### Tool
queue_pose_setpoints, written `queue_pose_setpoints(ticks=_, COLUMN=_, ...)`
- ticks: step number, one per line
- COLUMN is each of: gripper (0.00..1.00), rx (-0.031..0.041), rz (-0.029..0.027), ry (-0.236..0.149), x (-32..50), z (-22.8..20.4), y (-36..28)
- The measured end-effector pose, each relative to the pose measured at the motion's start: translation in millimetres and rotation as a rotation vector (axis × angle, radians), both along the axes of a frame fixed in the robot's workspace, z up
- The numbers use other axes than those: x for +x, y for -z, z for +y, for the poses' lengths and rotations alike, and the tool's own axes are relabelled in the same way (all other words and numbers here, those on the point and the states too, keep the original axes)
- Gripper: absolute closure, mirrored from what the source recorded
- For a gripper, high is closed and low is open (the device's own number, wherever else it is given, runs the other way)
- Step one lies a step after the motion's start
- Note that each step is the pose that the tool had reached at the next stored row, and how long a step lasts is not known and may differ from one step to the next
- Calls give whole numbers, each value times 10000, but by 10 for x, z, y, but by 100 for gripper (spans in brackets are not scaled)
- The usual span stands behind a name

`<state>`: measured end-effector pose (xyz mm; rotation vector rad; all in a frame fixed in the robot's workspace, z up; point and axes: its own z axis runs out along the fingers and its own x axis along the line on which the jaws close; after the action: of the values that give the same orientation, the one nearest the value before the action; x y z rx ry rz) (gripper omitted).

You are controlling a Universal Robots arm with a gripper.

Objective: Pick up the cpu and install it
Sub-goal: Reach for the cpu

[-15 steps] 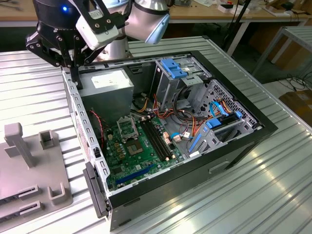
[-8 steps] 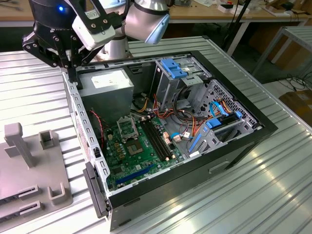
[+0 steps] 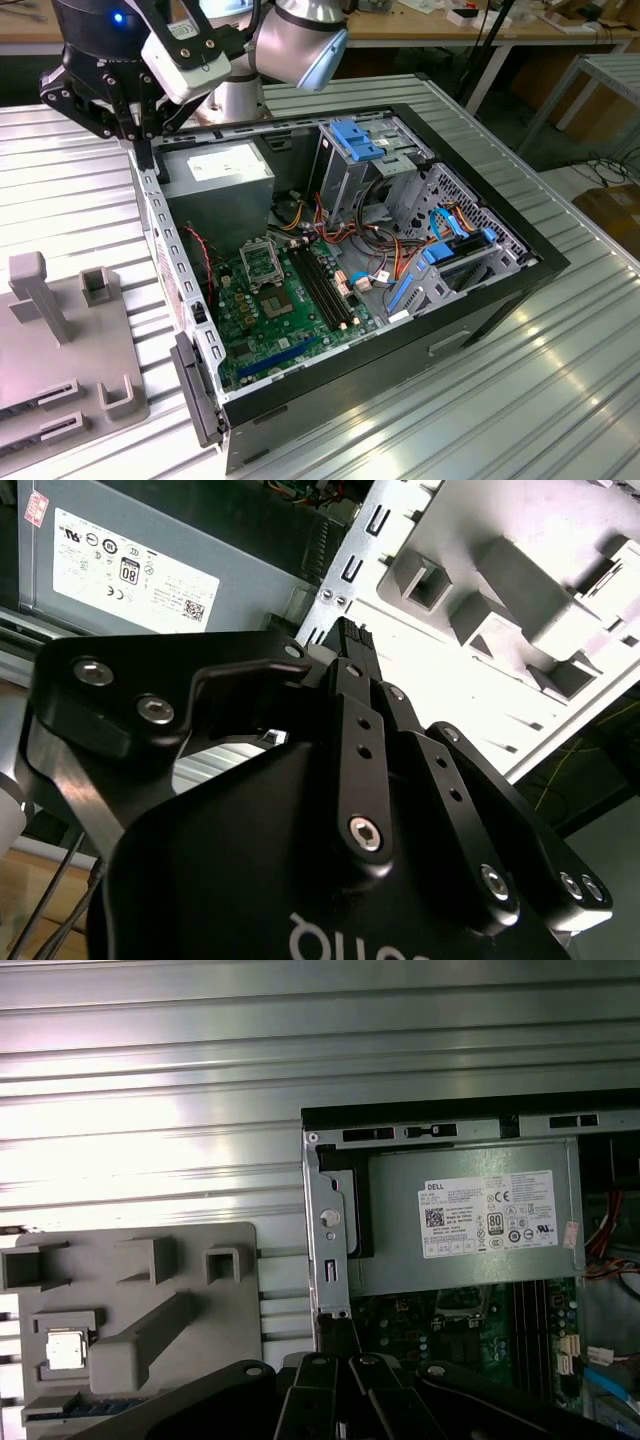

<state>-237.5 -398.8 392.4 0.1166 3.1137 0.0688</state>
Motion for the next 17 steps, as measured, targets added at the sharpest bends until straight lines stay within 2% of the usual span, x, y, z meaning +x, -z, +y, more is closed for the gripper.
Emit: queue_pose_setpoints(ticks=17, gripper=89, rx=0, rz=1, ry=0, x=-93, z=0, y=0)
